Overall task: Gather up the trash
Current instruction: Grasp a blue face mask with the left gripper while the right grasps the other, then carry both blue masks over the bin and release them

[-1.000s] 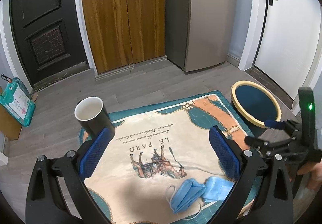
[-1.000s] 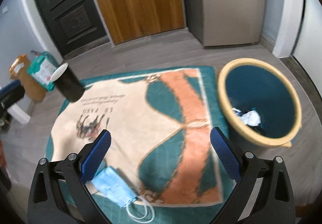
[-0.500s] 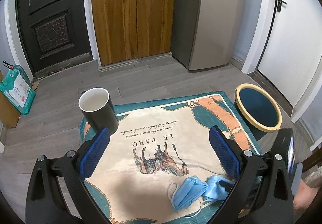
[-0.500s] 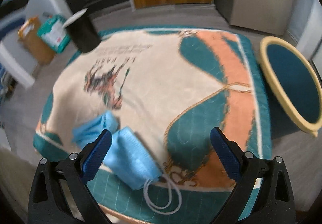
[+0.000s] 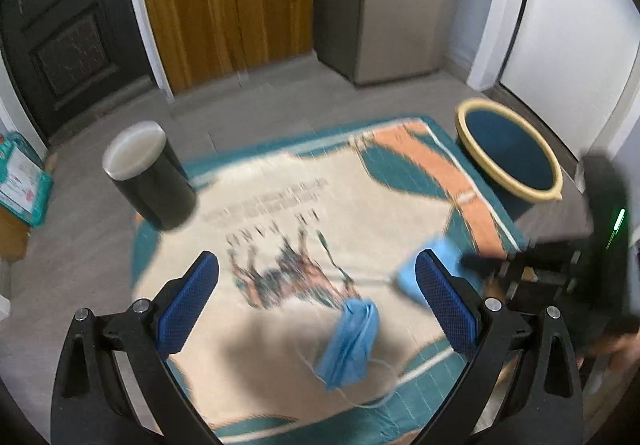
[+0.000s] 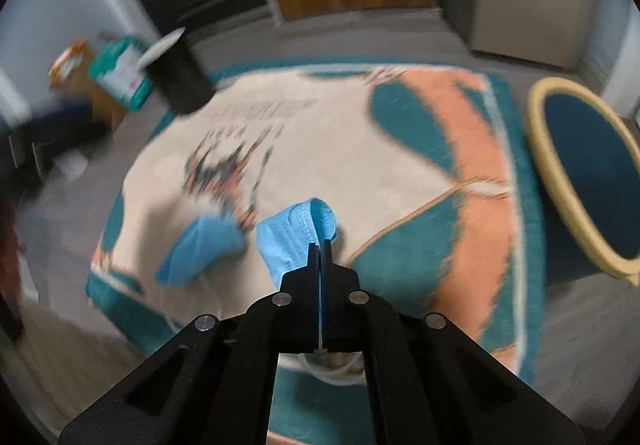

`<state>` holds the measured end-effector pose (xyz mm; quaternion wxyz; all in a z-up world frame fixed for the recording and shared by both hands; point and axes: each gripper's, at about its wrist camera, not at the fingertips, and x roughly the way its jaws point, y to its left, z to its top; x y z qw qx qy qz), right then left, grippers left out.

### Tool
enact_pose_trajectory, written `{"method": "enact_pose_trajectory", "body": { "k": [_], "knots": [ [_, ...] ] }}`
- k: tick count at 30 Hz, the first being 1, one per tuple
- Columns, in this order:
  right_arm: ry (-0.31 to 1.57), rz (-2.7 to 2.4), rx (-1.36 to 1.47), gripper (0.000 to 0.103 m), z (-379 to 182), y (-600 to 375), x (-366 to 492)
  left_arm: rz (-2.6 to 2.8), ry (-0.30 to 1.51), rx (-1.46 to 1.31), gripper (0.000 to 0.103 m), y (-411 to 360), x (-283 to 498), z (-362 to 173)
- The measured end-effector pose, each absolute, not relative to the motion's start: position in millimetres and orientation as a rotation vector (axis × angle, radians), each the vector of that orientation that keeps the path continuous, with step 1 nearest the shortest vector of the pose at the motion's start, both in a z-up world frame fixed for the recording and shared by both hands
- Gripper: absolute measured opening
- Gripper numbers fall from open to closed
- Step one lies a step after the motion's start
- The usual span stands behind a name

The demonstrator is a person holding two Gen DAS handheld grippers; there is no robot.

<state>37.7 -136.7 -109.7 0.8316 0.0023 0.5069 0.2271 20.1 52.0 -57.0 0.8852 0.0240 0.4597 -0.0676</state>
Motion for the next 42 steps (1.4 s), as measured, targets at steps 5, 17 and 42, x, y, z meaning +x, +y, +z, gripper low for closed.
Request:
{"method": "enact_pose_trajectory", "body": {
  "k": [5,17,42],
  "knots": [
    [1.036,0.383,0.061,0.002,-97,-163,52,-0.173,1.062,0.102,0.09,36,20,-91],
    [1.027,0.349,0.136,0.002,-92,-184,63,-0.289,1.234,0.249,0.013,1,16,-136],
    [0.744,0.188,0.164,0.002,32,-285,85,-0.351,0.892,0.211,0.008,-53,60,-26]
  ]
}}
